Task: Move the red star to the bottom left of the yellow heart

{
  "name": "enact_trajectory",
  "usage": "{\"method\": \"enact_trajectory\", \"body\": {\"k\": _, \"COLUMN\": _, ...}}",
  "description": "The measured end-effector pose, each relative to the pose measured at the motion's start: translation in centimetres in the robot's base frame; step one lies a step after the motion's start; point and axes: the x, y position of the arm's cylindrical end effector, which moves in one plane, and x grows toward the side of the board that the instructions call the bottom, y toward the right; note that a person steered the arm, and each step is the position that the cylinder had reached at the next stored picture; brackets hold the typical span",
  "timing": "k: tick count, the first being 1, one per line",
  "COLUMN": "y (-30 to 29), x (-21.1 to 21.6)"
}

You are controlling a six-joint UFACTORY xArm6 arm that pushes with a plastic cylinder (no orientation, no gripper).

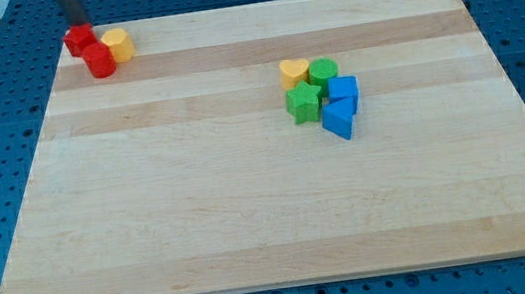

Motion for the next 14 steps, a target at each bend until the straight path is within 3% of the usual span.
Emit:
{"method": "enact_trajectory", "body": {"k": 1, "y": -1.0, "x": 1.1}}
{"method": "enact_trajectory", "body": {"k": 3, "y": 6.1, "x": 7.2}}
{"method": "enact_trajectory", "body": {"k": 4, "y": 7.9, "x": 4.4}}
{"method": "enact_trajectory", "body": {"k": 5, "y": -0.5, "x": 2.9}}
{"method": "enact_trajectory", "body": {"k": 6, "y": 2.2, "x": 1.3}}
{"method": "enact_trajectory", "body": {"k": 8, "y": 14.2, "x": 0.1}}
{"method": "enact_trajectory", "body": {"k": 9, "y": 12.3, "x": 2.3}}
{"method": "enact_trajectory", "body": {"k": 11, "y": 17.7, "x": 0.1}}
{"method": "enact_trajectory", "body": {"k": 13, "y": 17.7, "x": 12.2}}
{"method": "enact_trajectory", "body": {"k": 14, "y": 17.8, "x": 12.4}}
